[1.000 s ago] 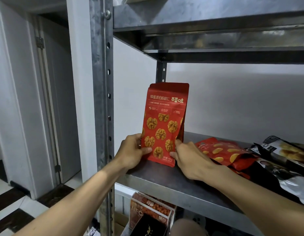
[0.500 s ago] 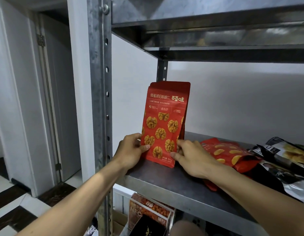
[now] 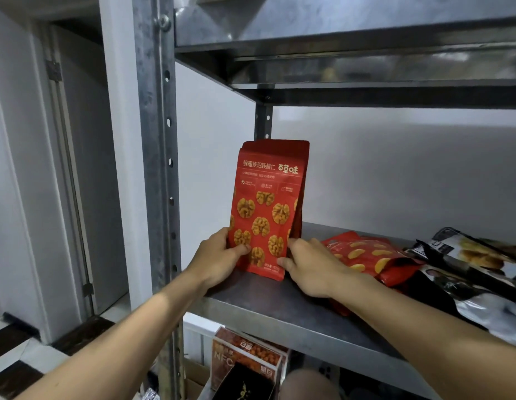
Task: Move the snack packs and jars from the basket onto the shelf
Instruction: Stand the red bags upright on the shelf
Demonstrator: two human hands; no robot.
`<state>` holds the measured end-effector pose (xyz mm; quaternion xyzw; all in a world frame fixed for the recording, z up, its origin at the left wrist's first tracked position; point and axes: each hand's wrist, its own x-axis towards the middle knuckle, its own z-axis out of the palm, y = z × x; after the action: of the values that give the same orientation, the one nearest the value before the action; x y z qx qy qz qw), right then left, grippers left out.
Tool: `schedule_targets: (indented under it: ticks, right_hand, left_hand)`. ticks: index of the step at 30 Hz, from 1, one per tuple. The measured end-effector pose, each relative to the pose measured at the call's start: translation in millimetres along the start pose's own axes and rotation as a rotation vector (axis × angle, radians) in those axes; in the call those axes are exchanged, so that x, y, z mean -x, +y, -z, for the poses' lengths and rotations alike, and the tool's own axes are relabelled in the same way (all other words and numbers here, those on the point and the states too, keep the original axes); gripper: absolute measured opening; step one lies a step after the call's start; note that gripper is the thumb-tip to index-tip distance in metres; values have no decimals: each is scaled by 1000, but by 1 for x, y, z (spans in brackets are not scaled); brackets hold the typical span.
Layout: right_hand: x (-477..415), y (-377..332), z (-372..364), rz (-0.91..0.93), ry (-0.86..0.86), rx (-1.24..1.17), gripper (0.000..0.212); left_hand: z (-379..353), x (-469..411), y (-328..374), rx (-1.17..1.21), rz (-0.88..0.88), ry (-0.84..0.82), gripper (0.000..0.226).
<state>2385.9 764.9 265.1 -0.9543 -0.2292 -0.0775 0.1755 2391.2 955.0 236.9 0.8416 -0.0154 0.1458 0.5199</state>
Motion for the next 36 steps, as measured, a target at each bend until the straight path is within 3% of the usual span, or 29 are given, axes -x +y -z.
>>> schedule_targets:
  ticks: [9, 15, 22, 25, 31, 36]
  right_hand:
    - [5, -1, 2, -88, 110, -210, 12]
    - [8, -5, 8, -137, 120, -272, 17]
    - [13, -12, 3, -163, 170, -299, 12]
    - [11, -12, -2, -217, 207, -297, 22]
    - [13, -17, -4, -176, 176, -194, 27]
    - [14, -19, -2, -158, 169, -154, 34]
  left_hand:
    - [2, 10, 7, 32, -42, 21, 39]
    - [4, 11, 10, 33, -43, 41, 45]
    - [3, 10, 7, 43, -74, 43, 26]
    - [4, 8, 0, 10, -82, 102, 18]
    - [7, 6, -5, -60, -69, 70, 36]
    - [6, 4, 0, 80, -82, 49, 28]
